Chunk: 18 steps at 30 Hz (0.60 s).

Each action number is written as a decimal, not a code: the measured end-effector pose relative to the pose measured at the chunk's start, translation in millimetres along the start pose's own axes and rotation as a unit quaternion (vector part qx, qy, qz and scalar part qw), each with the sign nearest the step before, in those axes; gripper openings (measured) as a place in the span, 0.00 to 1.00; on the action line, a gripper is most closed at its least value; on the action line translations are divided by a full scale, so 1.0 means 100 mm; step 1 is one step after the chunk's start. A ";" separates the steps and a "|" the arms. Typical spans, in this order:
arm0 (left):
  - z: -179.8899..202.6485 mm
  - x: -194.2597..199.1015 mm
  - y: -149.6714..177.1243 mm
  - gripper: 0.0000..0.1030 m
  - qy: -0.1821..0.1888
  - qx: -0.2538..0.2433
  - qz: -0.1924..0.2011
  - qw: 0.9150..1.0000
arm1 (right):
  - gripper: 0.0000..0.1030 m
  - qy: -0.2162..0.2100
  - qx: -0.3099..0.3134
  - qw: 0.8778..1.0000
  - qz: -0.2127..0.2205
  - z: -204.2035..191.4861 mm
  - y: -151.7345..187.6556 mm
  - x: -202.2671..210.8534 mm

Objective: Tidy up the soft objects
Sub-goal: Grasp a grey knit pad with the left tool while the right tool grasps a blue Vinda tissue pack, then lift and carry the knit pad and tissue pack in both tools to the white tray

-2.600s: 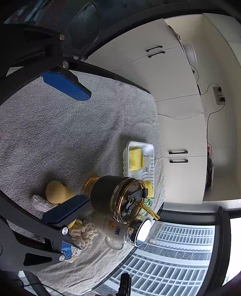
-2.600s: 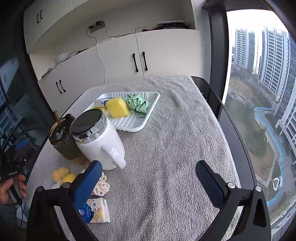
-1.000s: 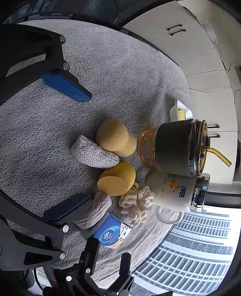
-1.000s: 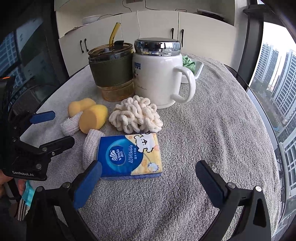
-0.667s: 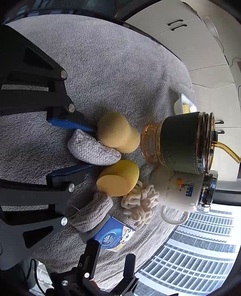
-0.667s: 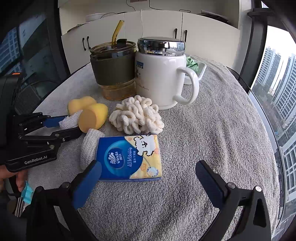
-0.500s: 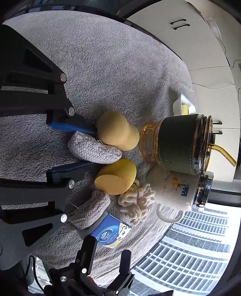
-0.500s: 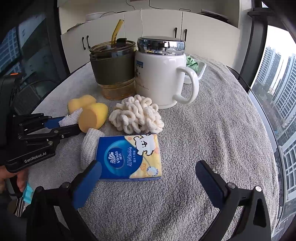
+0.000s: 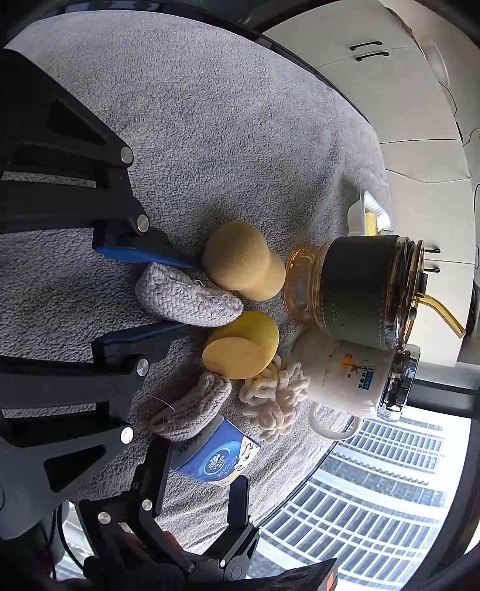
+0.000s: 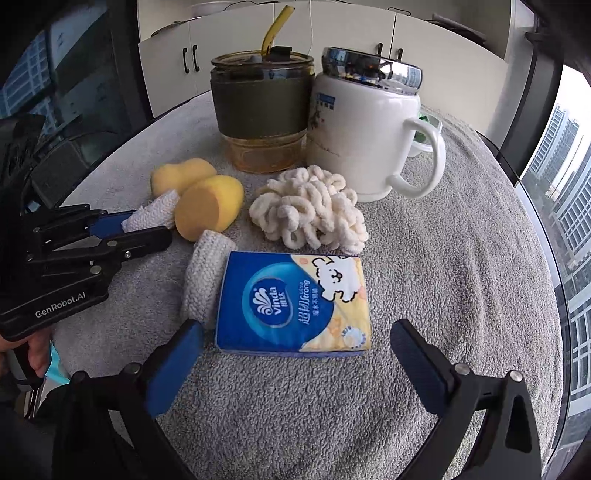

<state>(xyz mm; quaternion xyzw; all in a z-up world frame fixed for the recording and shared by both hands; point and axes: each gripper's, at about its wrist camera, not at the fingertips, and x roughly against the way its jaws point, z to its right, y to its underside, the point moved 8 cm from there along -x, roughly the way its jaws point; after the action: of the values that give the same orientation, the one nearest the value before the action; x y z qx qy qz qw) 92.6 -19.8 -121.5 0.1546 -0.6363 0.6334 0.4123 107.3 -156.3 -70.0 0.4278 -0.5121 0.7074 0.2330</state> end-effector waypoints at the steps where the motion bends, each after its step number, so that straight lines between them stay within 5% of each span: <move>1: 0.00 0.01 0.01 0.26 0.001 0.001 0.001 1.000 | 1.00 0.008 -0.004 1.000 0.000 0.05 -0.01 -0.01; 8: 0.00 0.02 0.02 0.26 0.005 0.007 0.004 1.000 | 0.99 0.016 0.004 1.000 -0.009 0.14 0.00 -0.08; 14: 0.00 0.03 0.03 0.26 0.003 0.007 0.005 1.000 | 0.73 -0.003 -0.019 1.000 0.010 0.19 -0.01 -0.05; 18: 0.01 0.06 0.04 0.26 0.002 0.009 0.008 1.000 | 0.73 -0.005 -0.030 0.999 0.020 0.24 -0.02 0.00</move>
<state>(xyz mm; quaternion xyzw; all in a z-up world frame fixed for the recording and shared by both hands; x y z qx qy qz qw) 86.2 -17.9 -119.7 0.1522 -0.6313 0.6424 0.4069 117.5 -178.3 -66.4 0.4137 -0.5425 0.6944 0.2287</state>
